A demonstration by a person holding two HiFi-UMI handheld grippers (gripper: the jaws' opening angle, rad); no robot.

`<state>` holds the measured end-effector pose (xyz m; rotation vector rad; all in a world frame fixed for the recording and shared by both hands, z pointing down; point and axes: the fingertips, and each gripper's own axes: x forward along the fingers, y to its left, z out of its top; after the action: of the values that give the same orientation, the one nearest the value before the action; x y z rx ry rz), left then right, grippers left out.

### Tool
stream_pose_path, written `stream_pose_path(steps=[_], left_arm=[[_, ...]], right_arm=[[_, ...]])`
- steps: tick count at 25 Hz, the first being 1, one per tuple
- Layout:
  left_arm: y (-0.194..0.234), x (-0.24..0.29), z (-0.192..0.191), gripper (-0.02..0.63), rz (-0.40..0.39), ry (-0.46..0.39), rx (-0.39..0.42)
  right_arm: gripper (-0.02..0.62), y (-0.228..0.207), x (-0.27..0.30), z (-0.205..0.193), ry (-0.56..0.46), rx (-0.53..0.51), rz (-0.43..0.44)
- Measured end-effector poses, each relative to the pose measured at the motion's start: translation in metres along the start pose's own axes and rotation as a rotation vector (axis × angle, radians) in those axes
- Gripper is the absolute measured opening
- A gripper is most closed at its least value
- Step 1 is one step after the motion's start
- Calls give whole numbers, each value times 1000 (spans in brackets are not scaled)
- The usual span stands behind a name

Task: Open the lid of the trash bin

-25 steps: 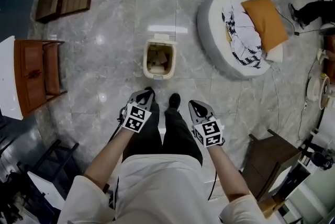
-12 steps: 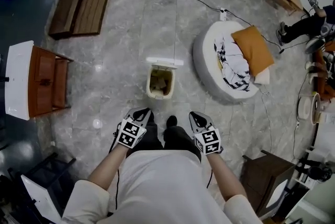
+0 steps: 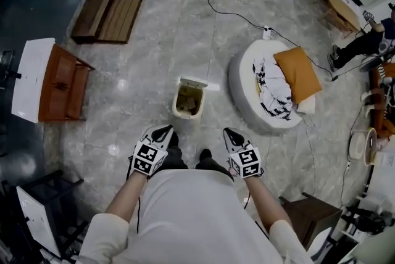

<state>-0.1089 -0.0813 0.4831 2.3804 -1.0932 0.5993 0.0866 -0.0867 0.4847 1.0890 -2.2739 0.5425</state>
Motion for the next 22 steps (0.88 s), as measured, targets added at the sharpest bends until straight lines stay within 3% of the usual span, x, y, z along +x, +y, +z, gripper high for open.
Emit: stream_pose_path(steps=[9,17,22], left_arm=[[-45,-24,12,17,143,-81,-44],[-94,-50,7,18,253,-165,-115],[-104,-72,2,18,336,-198,-144]], right_arm=[[31,-15,-48,8,-63,-96,76],[31,-26,-84,-13,-118,-131,158],[31,-27,-90,-22,-123,-154,192]])
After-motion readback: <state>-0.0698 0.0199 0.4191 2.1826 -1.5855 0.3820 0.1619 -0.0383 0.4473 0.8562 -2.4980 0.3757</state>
